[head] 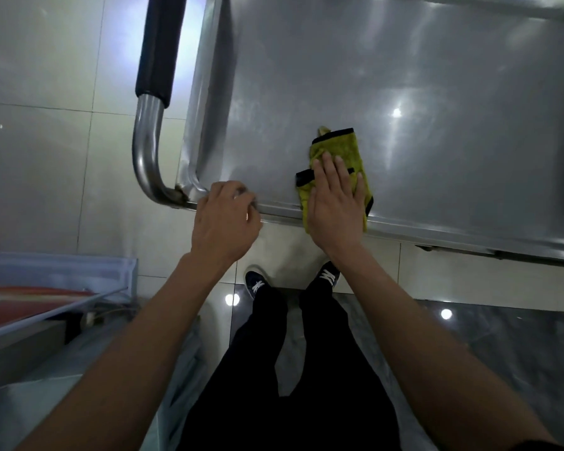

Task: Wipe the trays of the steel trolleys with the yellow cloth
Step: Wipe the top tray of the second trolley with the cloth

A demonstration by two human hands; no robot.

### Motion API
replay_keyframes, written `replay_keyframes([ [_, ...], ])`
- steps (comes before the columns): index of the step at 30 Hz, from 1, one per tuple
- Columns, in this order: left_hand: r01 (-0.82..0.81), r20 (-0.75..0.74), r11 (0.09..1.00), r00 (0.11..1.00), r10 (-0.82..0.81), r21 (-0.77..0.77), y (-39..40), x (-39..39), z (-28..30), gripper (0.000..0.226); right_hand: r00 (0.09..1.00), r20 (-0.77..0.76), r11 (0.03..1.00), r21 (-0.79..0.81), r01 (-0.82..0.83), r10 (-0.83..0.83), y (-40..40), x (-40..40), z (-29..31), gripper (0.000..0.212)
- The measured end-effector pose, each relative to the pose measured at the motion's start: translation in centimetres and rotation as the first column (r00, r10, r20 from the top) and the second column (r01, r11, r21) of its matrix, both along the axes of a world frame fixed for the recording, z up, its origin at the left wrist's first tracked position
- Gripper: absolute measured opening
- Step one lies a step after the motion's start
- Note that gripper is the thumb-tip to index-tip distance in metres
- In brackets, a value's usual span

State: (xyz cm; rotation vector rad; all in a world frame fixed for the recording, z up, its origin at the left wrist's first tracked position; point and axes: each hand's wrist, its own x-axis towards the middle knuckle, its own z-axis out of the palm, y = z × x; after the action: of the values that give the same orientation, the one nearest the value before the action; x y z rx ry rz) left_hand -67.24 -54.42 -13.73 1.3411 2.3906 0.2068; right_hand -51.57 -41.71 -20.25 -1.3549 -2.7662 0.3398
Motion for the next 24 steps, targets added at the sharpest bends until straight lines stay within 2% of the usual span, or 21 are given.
replay_keyframes([
  [10, -0.110, -0.020, 0.994, 0.994, 0.110, 0.022, -3.9, -2.7, -0.4, 0.030, 0.965, 0.025, 0.963, -0.075, -0.260, 0.263, -3.7, -8.1, 1.0, 0.061],
  [14, -0.165, 0.052, 0.979, 0.986, 0.160, 0.123, -5.5, -3.4, -0.5, 0.028, 0.931, 0.006, 0.928, -0.077, -0.364, 0.366, -4.7, -10.9, 1.0, 0.058],
  [19, -0.148, 0.057, 0.971, 0.989, 0.140, 0.190, -7.1, -4.5, -0.9, 0.022, 0.870, -0.062, 0.861, -0.120, -0.494, 0.490, -5.1, -14.3, 1.0, 0.060],
  [24, -0.169, 0.003, 0.981, 0.986, 0.169, 0.092, -6.5, -4.9, -0.7, 0.030, 0.838, -0.133, 0.821, -0.173, -0.545, 0.528, -4.4, -15.1, 1.5, 0.054],
])
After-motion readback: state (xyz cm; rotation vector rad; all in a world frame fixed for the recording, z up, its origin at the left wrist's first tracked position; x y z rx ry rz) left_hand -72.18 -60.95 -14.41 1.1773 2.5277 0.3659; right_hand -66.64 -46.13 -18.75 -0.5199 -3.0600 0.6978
